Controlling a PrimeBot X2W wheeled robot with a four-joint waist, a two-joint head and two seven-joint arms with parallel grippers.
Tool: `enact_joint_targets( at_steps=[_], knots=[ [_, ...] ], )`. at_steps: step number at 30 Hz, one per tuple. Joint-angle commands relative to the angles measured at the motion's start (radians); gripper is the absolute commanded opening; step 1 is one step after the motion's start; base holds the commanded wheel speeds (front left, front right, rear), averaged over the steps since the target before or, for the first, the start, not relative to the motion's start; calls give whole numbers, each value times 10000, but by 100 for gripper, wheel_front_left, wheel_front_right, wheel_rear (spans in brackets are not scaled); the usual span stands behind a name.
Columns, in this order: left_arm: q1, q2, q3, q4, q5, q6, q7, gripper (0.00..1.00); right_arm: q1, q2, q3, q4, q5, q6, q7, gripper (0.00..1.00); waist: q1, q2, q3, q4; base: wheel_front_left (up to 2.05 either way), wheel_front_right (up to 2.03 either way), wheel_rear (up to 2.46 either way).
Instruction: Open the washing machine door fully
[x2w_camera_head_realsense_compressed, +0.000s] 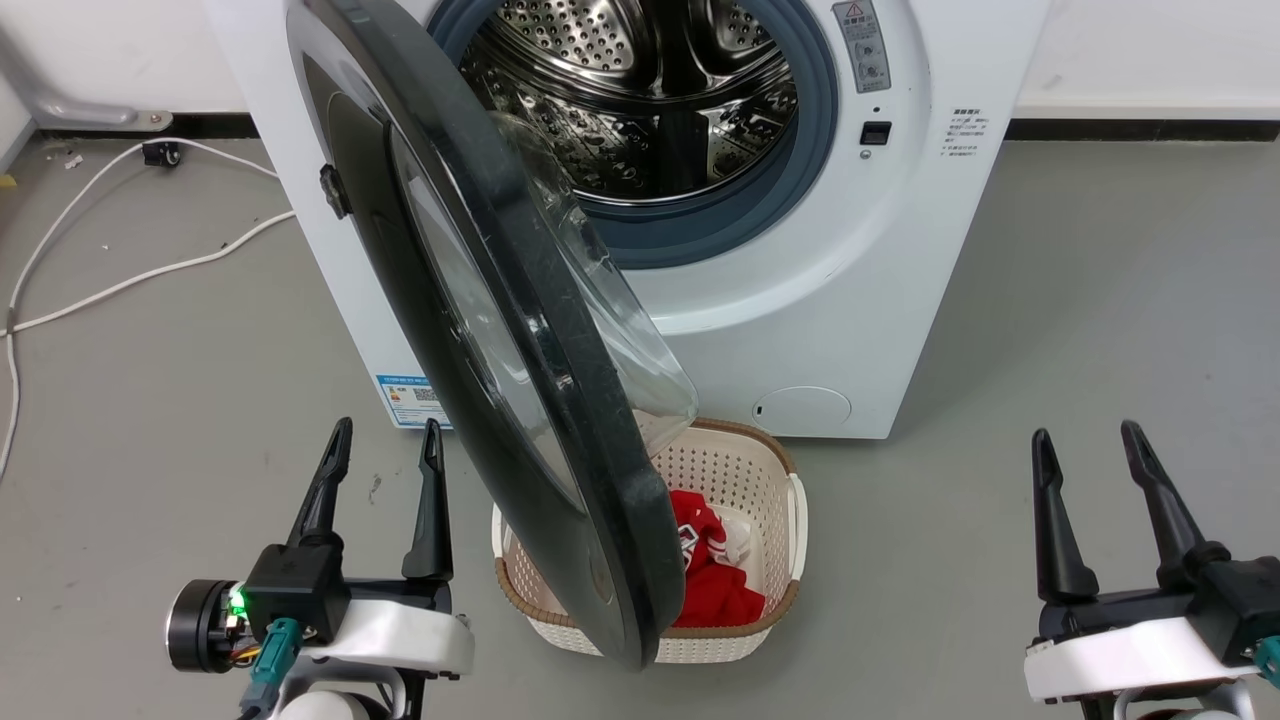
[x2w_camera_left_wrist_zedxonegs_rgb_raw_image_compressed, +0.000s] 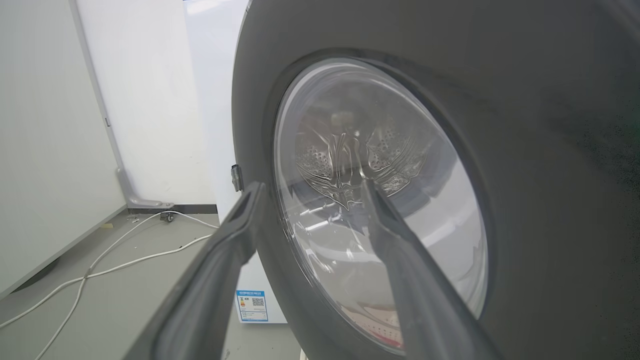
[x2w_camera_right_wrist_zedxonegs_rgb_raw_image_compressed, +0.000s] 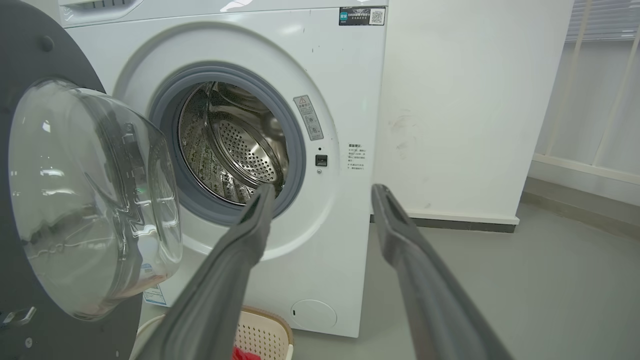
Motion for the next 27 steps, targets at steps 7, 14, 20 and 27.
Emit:
enact_joint_targets(
  at_steps=[7, 14, 20, 27],
  knots=[
    [22, -5, -44, 12, 89, -66, -25, 100, -132, 33, -28, 723, 459, -7, -26, 100, 0, 0, -25, -51, 0, 0, 0],
    [-26, -5, -55, -11, 120, -128, -25, 40, -235, 33, 14, 759, 595, -7, -33, 100, 0, 0, 1, -69, 0, 0, 0],
    [-34, -5, -63, -69, 150, -135, -25, 0, -283, 33, 55, 763, 650, -7, -34, 100, 0, 0, 20, -72, 0, 0, 0],
    [-302, -5, 53, -1369, 209, 36, -25, 0, -270, 34, 67, 739, 749, -7, -33, 100, 0, 0, 48, -62, 0, 0, 0]
  ],
)
